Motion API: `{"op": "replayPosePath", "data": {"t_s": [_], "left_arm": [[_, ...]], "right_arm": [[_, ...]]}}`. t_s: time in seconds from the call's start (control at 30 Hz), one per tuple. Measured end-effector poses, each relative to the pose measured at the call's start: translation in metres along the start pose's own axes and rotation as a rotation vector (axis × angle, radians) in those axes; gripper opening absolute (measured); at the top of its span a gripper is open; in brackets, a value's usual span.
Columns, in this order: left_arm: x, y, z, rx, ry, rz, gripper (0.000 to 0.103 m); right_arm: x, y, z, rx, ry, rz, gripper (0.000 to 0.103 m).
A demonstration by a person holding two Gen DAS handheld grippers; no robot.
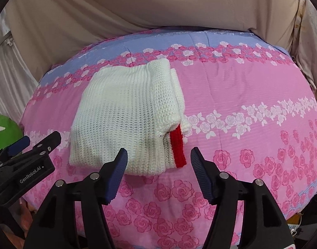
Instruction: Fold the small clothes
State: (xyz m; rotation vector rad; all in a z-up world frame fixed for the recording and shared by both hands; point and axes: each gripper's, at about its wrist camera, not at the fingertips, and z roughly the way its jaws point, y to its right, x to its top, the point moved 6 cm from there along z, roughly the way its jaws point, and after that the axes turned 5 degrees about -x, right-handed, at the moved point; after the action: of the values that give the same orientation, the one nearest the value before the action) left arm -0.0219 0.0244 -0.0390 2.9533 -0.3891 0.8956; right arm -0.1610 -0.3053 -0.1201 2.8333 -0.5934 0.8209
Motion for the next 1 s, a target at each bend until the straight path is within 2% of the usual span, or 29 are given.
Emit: {"op": "replayPosePath", "data": {"t_s": [0.7,1.0], "left_arm": [[-0.029,-0.009,0.004,0.041,-0.022,-0.016,0.088],[-0.039,-0.012,0.012,0.033,-0.048,-0.039,0.088]], "right_arm": [[-0.015,-0.011,-0.006,-0.021,0.024,-0.040,0.063],[-0.021,-0.011,-0.001,-0.037,0.017,-0.035,0.063]]}}
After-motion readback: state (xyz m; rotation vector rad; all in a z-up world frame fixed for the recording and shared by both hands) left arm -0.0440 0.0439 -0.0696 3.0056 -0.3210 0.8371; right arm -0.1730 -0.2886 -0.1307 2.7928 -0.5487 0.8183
